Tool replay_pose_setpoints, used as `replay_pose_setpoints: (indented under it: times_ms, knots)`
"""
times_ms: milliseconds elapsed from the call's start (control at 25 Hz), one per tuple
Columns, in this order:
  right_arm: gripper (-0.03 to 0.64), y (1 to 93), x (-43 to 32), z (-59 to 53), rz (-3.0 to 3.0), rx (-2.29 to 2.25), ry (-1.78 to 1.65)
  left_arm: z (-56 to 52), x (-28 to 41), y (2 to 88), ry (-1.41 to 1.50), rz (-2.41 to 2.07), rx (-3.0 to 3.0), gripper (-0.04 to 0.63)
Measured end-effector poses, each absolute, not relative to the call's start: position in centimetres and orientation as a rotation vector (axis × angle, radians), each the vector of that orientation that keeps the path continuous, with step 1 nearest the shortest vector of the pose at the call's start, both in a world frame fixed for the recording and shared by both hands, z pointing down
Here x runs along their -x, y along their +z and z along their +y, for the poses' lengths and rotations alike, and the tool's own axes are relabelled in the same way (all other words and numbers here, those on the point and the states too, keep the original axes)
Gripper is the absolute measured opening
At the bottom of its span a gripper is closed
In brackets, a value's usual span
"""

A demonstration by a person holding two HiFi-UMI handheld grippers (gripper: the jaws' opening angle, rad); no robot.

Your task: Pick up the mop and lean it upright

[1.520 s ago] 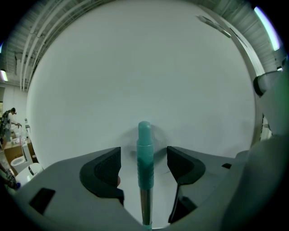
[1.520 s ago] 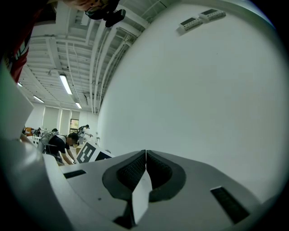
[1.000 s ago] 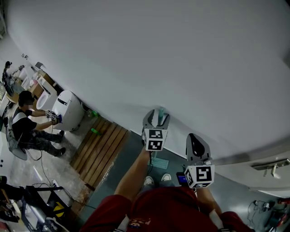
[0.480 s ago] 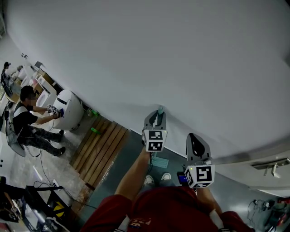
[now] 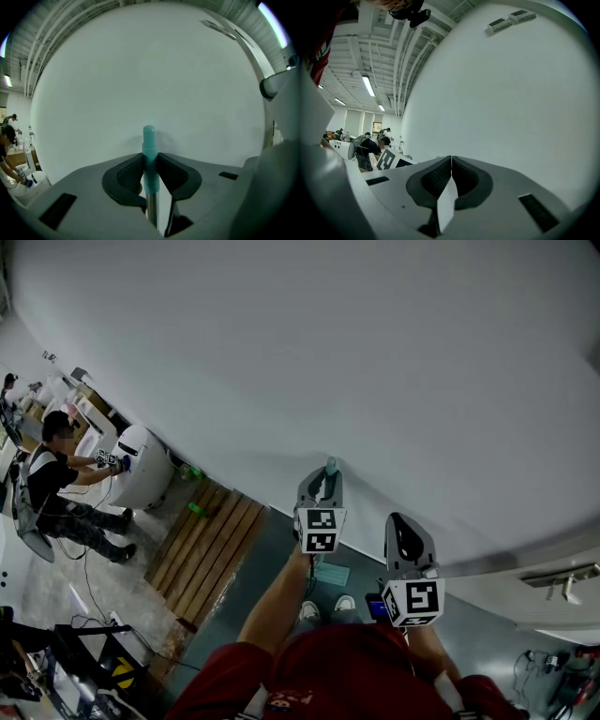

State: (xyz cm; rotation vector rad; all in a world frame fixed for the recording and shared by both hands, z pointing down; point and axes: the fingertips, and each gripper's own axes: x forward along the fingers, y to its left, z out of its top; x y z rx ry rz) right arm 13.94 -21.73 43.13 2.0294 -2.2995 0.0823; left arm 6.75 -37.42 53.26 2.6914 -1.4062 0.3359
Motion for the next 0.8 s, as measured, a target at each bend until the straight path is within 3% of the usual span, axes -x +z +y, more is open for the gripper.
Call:
replay_pose_setpoints:
  times_ms: [800]
  knots:
    - [0.02, 43.6, -13.1, -22.4, -2.305, -2.021, 0.099, -26.8, -1.5, 51.4, 0.216, -1.445, -2.753, 0.11]
